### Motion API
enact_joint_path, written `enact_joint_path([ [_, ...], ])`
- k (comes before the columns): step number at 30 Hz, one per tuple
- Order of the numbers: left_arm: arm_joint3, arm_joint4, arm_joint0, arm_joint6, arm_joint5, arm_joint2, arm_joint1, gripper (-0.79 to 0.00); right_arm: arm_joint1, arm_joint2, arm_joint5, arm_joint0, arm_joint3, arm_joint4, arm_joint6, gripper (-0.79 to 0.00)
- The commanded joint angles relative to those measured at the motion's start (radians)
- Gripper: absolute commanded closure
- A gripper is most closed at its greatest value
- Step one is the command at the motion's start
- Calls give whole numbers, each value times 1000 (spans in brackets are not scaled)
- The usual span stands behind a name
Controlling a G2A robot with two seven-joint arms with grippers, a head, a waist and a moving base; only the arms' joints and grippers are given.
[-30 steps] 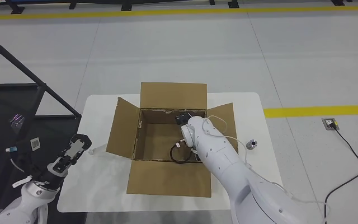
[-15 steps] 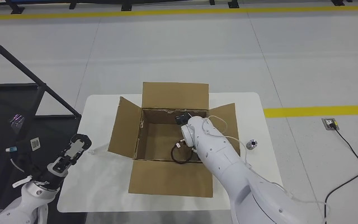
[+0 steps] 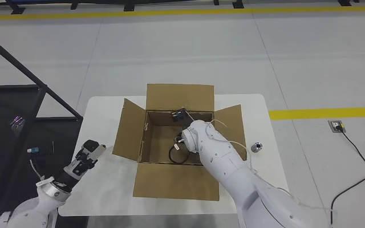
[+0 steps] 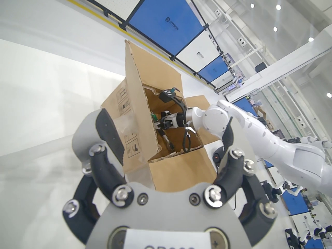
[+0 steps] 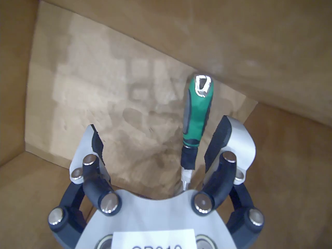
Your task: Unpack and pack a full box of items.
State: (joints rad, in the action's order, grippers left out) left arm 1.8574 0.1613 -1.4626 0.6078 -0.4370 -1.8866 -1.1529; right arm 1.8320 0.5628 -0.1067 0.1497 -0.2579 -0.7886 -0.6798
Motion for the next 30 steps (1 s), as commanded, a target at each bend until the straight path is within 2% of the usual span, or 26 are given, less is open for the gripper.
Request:
enact_joint_path([
  [1, 4, 32, 3, -4, 26, 14, 1, -545, -11, 7, 2, 9, -23, -6, 14, -785],
  [2, 5, 49, 6, -5, 36, 23, 2, -400, -18, 11, -1, 13, -36, -11, 16, -785],
  [3, 6, 65, 9, -4, 44, 33, 3, -348, -24, 15, -5, 18, -51, -16, 16, -785],
  [7, 2, 101, 24, -4, 78, 69, 4, -259, -60, 44, 12, 39, -125, -23, -5, -785],
  [9, 1, 112, 30, -1, 93, 84, 6, -225, -84, 63, 44, 48, -165, -26, -56, -785],
  [11, 0, 119, 35, 1, 108, 94, 7, -157, -88, 66, 46, 49, -172, -28, -68, -785],
  [19, -11, 135, 57, 17, 163, 125, 12, -114, -88, 66, 47, 56, -174, -31, -57, -785],
  [22, -14, 137, 62, 16, 179, 133, 14, -99, -98, 79, 101, 64, -169, -31, -46, -785],
  [26, -14, 130, 62, 20, 193, 136, 16, 0, -115, 94, 216, 53, -139, -40, -65, -785],
  [30, -10, 121, 54, 30, 188, 125, 20, 0, -127, 104, 293, 42, -108, -49, -78, -785],
])
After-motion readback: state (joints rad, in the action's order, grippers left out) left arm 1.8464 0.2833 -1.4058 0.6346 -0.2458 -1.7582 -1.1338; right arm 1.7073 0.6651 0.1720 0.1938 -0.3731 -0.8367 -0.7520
